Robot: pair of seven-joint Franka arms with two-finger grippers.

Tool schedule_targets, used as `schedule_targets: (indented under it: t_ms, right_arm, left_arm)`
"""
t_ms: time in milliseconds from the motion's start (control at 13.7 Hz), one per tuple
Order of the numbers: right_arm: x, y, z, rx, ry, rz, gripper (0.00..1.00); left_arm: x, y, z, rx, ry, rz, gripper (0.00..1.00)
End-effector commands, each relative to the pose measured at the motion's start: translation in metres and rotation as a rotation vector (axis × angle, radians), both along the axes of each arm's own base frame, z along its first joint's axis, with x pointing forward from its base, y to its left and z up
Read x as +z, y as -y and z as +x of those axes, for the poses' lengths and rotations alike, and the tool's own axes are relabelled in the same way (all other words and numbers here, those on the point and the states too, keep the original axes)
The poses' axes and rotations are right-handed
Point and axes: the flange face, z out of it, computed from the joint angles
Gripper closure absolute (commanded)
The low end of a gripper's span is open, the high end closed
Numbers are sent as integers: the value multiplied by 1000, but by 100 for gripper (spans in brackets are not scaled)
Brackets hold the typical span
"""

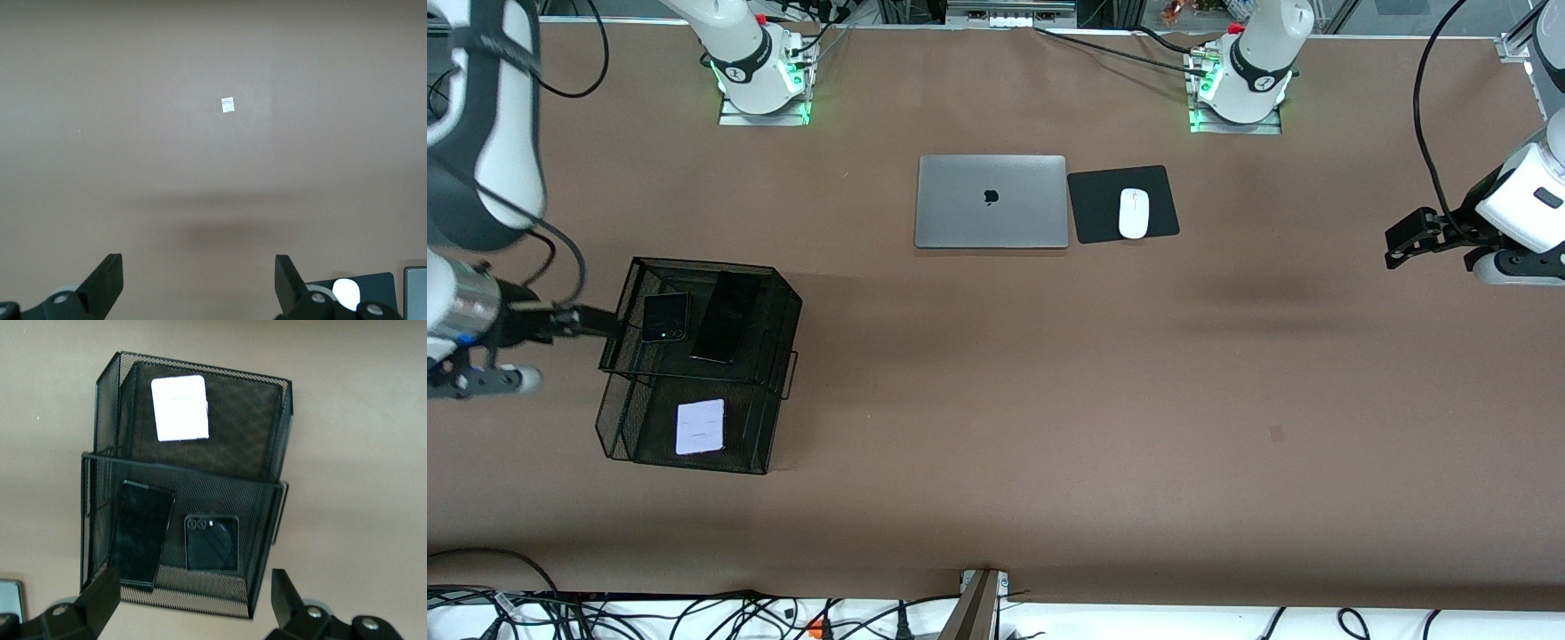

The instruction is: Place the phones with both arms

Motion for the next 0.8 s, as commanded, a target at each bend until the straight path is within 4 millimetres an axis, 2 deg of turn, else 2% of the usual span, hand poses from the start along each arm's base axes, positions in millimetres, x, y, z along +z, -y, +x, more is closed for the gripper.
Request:
schedule_targets:
  t_ms: [0,146,219,439,731]
  right_arm:
    - [19,7,-49,-49,-9,-9,0]
    - [29,14,-79,-87,23,3,0]
    - [36,16,-87,-108,25,1,0]
    - [58,5,-97,-123,35,-36,0]
    - [77,7,-100,-116,51,-38,0]
  left_arm:
    - [6,0,3,-17,-6,-11,0]
    - [6,0,3,-17,-6,-11,0]
    - [6,0,3,-17,-7,-11,0]
    - [6,0,3,-17,-7,-11,0]
    - [6,0,2,-17,-9,-11,0]
